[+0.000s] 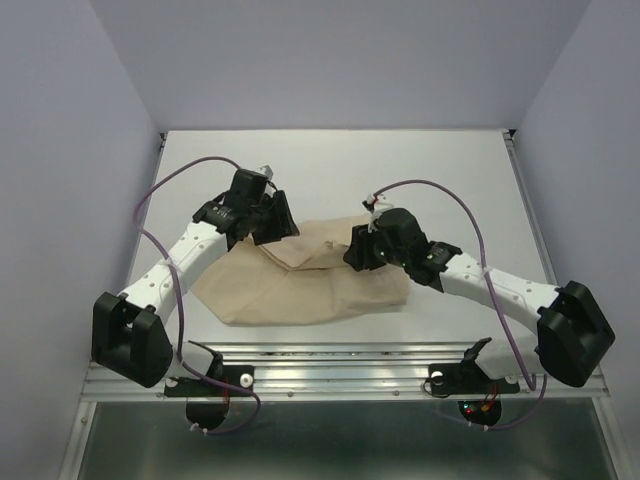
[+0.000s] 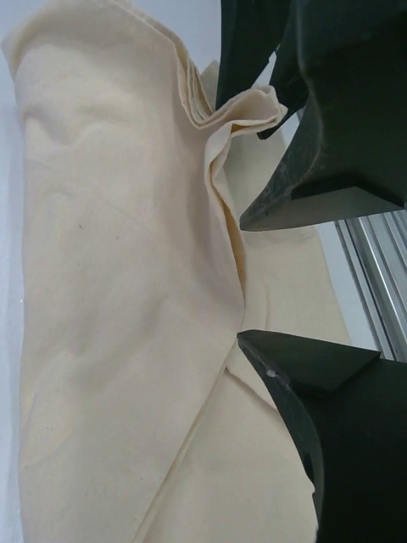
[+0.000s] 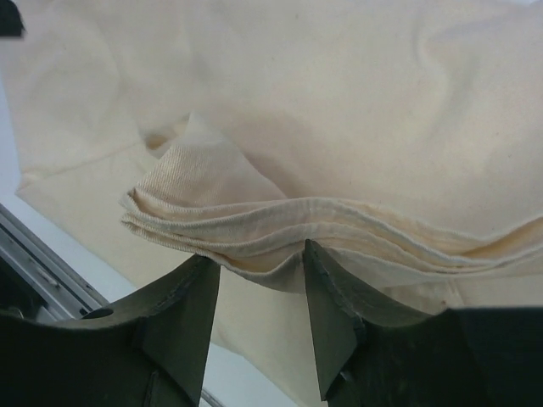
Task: Prepare the surgical pack
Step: Pack the surgical kit at the center of the board.
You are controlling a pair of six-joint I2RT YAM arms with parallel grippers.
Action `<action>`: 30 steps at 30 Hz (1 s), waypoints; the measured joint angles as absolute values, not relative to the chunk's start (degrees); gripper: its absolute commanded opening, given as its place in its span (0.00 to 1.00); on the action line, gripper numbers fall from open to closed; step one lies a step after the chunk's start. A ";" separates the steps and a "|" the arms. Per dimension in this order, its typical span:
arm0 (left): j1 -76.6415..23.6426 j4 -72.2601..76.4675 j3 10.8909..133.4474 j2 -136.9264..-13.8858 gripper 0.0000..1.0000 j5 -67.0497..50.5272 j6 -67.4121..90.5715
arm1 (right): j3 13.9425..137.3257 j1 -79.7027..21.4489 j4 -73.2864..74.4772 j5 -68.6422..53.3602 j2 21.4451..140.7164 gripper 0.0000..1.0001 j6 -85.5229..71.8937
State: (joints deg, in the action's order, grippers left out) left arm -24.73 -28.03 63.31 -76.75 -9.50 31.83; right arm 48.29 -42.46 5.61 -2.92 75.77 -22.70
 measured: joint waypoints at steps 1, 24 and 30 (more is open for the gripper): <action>-24.71 -27.99 63.31 -76.99 0.66 -9.63 32.10 | 47.68 -42.46 5.63 -3.77 75.88 0.47 -22.70; -42.68 -20.88 49.69 -70.70 0.99 -13.47 50.96 | 49.43 -42.85 28.16 15.14 57.80 0.75 -24.56; -45.87 -13.39 43.97 -70.32 0.98 -13.63 58.81 | 53.06 -41.12 30.35 20.64 66.39 0.74 -26.50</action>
